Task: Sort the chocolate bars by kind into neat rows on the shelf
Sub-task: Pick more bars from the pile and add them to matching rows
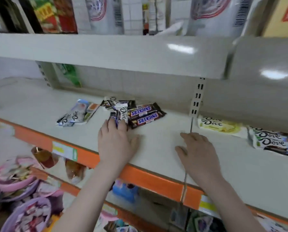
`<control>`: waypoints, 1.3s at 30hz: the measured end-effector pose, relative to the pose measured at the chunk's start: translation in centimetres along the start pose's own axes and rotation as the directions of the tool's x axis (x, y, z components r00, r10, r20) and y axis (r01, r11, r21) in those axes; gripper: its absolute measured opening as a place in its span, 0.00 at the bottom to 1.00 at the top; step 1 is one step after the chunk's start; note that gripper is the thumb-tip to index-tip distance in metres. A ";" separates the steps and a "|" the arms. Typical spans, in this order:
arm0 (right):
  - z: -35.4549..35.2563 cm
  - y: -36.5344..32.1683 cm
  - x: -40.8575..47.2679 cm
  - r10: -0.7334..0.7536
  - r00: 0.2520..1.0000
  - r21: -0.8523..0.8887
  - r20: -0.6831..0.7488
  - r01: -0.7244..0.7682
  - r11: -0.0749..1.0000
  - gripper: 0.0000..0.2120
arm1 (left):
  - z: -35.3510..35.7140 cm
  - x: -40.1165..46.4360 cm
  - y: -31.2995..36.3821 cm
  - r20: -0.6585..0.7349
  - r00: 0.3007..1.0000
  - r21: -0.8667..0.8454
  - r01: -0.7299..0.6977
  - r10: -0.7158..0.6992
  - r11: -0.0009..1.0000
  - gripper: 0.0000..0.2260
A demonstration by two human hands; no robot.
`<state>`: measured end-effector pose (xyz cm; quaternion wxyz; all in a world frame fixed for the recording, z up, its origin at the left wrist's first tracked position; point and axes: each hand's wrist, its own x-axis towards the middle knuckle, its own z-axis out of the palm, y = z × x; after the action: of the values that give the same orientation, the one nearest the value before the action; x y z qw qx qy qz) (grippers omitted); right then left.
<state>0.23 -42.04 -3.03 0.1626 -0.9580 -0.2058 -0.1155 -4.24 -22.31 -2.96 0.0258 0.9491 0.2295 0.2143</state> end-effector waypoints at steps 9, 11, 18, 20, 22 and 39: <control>3.2 -5.2 9.0 -0.139 0.984 -0.053 0.114 0.145 0.988 0.25 | 2.6 5.4 -5.0 0.166 0.980 -0.045 0.117 -0.108 0.992 0.36; 3.6 -5.0 10.9 -0.169 0.969 -0.051 0.180 0.181 0.982 0.29 | 3.3 6.3 -4.7 0.186 0.975 -0.015 0.126 -0.121 0.992 0.36; 3.6 -4.6 15.5 -0.297 0.890 0.063 0.345 0.294 0.954 0.39 | 3.8 9.4 -3.7 0.306 0.928 -0.110 0.256 -0.212 0.961 0.42; 3.6 -4.6 16.6 -0.359 0.856 0.094 0.371 0.350 0.932 0.39 | 3.5 10.1 -3.7 0.363 0.903 -0.129 0.293 -0.230 0.947 0.43; 3.8 -4.7 17.3 -0.378 0.833 0.096 0.403 0.373 0.923 0.39 | 3.7 10.8 -4.1 0.417 0.874 -0.137 0.330 -0.248 0.934 0.44; 3.9 -5.3 14.3 -0.191 0.955 0.131 0.226 0.164 0.978 0.21 | 1.3 8.7 -7.3 0.602 0.786 -0.703 0.605 -0.140 0.374 0.15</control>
<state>11.21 -31.00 -1.13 0.1786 -0.9321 -0.3152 -0.0025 0.22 -11.86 -1.75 0.6055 0.7384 0.2899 0.0642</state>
